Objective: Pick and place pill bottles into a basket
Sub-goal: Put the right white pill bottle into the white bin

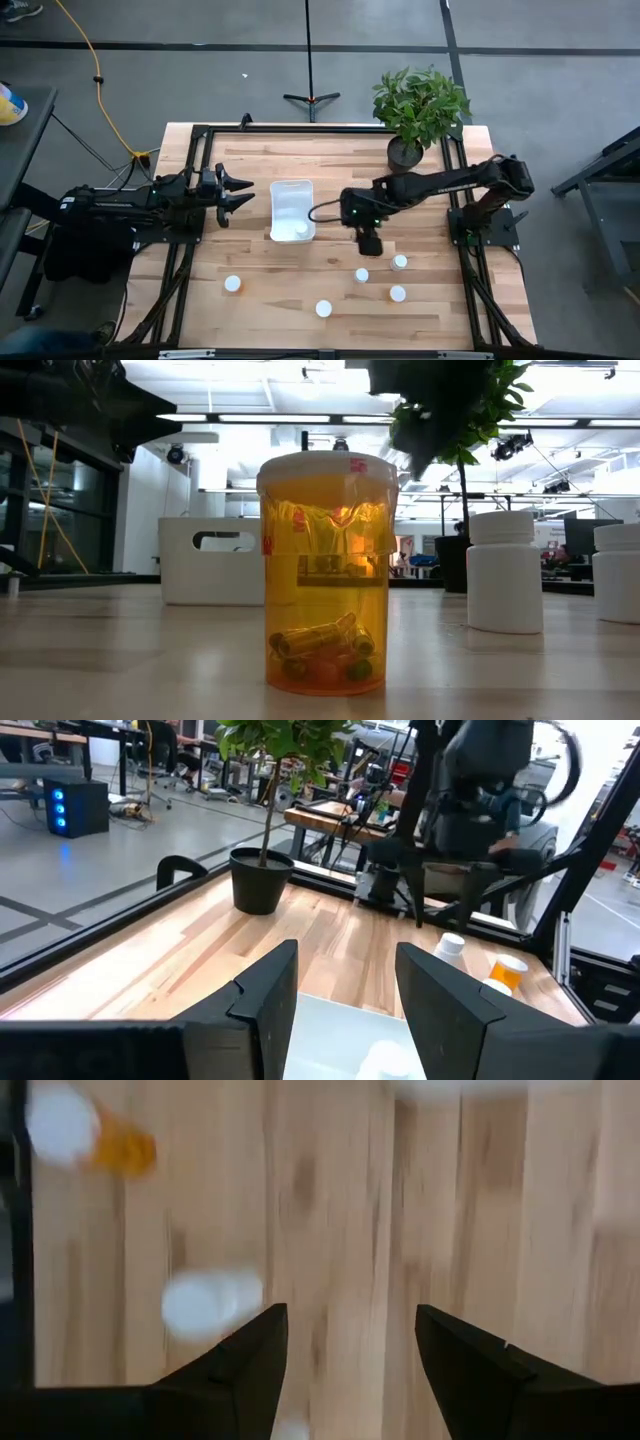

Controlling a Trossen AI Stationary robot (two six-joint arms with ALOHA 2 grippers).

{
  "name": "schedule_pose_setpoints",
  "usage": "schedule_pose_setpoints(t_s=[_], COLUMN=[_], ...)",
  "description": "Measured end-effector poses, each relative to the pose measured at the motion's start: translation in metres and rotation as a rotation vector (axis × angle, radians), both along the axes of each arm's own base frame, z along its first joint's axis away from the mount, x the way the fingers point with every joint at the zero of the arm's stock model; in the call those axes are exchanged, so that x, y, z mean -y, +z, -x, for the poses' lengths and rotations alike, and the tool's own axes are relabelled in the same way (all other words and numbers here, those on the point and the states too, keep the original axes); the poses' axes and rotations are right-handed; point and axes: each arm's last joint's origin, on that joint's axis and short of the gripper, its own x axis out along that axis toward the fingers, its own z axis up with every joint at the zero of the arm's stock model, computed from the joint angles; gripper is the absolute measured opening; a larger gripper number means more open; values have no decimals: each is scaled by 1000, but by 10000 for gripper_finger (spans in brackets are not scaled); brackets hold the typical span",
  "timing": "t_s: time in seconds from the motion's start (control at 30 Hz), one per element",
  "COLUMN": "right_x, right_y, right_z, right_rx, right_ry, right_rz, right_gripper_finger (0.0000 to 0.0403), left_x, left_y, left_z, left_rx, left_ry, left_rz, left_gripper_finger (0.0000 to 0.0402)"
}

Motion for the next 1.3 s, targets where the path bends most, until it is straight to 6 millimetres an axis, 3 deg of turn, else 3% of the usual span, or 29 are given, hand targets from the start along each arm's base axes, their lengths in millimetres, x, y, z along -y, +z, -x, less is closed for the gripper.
schedule_pose_setpoints(t_s=[0.2, 0.63, 0.8, 1.3], right_x=[-8, -27, -34, -29], right_y=[6, -25, -33, -34], right_z=[32, 108, 114, 111], right_rx=[-126, -20, -12, 25], right_ry=[-14, -102, -54, -180], right_rz=[8, -118, -235, -144], right_gripper_finger=[217, 214, 226, 233], left_x=[0, 0, 0, 0], left_y=[0, 0, 0, 0], left_z=[0, 0, 0, 0], left_rx=[0, 0, 1, 1], left_ry=[0, 0, 0, 5], left_rz=[0, 3, 3, 3], left_gripper_finger=[205, 205, 205, 205])
